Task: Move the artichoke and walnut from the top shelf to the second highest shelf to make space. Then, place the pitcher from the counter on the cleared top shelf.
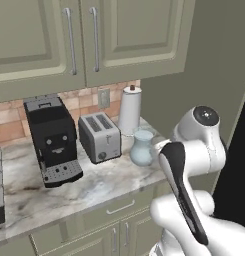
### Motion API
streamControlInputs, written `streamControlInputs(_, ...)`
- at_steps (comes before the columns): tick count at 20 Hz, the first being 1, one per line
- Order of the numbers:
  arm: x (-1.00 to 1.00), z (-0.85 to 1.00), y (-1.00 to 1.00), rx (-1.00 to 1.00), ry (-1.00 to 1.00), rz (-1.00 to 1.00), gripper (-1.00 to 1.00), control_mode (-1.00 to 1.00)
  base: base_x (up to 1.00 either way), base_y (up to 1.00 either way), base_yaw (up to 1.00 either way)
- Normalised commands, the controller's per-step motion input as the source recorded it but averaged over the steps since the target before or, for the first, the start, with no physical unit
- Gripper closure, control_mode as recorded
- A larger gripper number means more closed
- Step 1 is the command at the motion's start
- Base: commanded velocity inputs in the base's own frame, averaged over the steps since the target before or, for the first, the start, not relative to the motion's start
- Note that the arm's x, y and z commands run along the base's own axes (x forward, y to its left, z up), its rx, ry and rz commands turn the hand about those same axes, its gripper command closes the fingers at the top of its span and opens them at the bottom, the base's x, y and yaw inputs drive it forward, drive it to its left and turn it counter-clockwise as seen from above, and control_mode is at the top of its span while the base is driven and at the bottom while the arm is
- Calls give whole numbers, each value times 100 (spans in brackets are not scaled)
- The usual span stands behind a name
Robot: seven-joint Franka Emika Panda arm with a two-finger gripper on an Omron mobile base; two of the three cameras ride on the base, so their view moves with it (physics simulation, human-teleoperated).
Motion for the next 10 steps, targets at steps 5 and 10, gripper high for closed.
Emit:
streamControlInputs(5,11,-25,0,14,-5,-9,-100,-100,0,0,0)
streamControlInputs(10,39,0,0,2,1,-1,-100,-100,0,0,0)
